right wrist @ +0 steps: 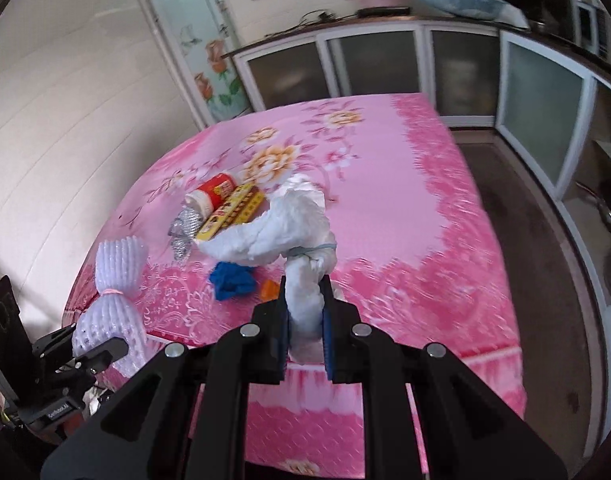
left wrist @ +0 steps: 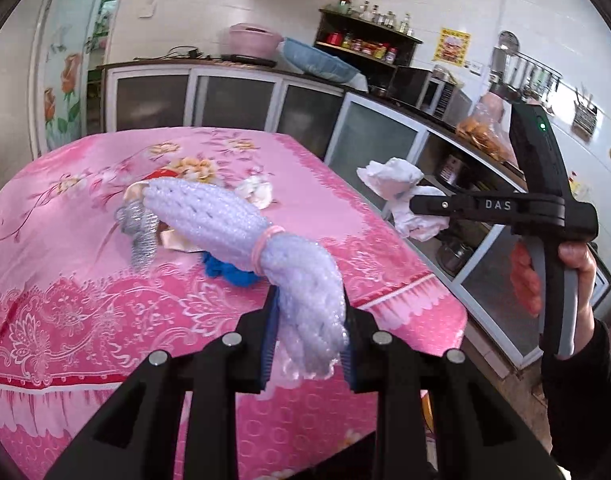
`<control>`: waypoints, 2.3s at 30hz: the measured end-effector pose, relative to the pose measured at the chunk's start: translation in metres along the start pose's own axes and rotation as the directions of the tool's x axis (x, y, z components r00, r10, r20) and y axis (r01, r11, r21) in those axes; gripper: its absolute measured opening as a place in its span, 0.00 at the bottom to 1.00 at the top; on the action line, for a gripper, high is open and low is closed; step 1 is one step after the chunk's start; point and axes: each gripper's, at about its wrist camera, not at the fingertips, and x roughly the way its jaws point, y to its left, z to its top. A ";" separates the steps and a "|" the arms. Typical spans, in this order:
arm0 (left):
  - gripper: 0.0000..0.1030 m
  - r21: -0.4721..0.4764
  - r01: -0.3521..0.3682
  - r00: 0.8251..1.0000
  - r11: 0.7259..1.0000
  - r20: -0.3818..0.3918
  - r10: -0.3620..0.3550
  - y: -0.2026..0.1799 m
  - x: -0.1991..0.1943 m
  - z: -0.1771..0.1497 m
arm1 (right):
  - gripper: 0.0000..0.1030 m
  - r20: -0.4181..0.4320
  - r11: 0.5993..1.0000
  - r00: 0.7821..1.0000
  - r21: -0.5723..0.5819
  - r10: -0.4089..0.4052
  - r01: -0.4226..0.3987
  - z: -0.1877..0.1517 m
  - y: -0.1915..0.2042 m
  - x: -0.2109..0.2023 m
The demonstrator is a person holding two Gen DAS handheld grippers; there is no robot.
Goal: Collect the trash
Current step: 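Carry the foam net and tissue over the yellow-rimmed bin with both grippers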
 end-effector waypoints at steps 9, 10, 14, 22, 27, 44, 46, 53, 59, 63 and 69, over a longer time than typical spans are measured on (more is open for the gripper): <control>0.24 0.086 0.086 0.996 0.993 -0.029 -0.084 -0.050 0.012 -0.001 | 0.12 0.045 0.993 0.997 0.104 -0.062 0.057 -0.041 -0.047 -0.056; 0.24 0.101 0.099 0.995 0.990 -0.033 -0.096 -0.057 0.014 -0.001 | 0.12 0.054 0.990 0.996 0.122 -0.075 0.068 -0.048 -0.054 -0.065; 0.24 0.154 0.152 0.988 0.976 -0.054 -0.146 -0.085 0.022 0.000 | 0.12 0.078 0.979 0.989 0.169 -0.125 0.111 -0.073 -0.075 -0.093; 0.24 0.282 0.293 0.955 0.913 -0.138 -0.264 -0.160 0.052 -0.008 | 0.12 0.077 0.928 0.964 0.299 -0.256 0.223 -0.141 -0.129 -0.147; 0.24 0.332 0.396 0.917 0.857 -0.202 -0.345 -0.209 0.074 -0.020 | 0.12 0.059 0.885 0.947 0.377 -0.317 0.273 -0.182 -0.162 -0.173; 0.24 0.398 0.607 0.783 0.688 -0.444 -0.435 -0.351 0.149 -0.084 | 0.12 -0.078 0.706 0.915 0.611 -0.396 0.357 -0.310 -0.254 -0.190; 0.24 0.396 0.623 0.767 0.674 -0.478 -0.428 -0.363 0.162 -0.097 | 0.12 -0.101 0.685 0.920 0.639 -0.378 0.351 -0.328 -0.266 -0.182; 0.24 0.373 0.652 0.718 0.660 -0.583 -0.380 -0.383 0.209 -0.144 | 0.12 -0.160 0.626 0.933 0.703 -0.322 0.337 -0.374 -0.291 -0.155; 0.24 0.341 0.674 0.674 0.655 -0.648 -0.356 -0.394 0.243 -0.170 | 0.12 -0.199 0.568 0.945 0.760 -0.258 0.315 -0.404 -0.316 -0.125; 0.24 0.320 0.678 0.649 0.661 -0.682 -0.336 -0.399 0.261 -0.181 | 0.12 -0.218 0.553 0.945 0.769 -0.242 0.319 -0.409 -0.328 -0.111; 0.33 0.313 0.680 0.634 0.663 -0.705 -0.317 -0.412 0.279 -0.190 | 0.14 -0.265 0.524 0.941 0.783 -0.208 0.336 -0.417 -0.342 -0.097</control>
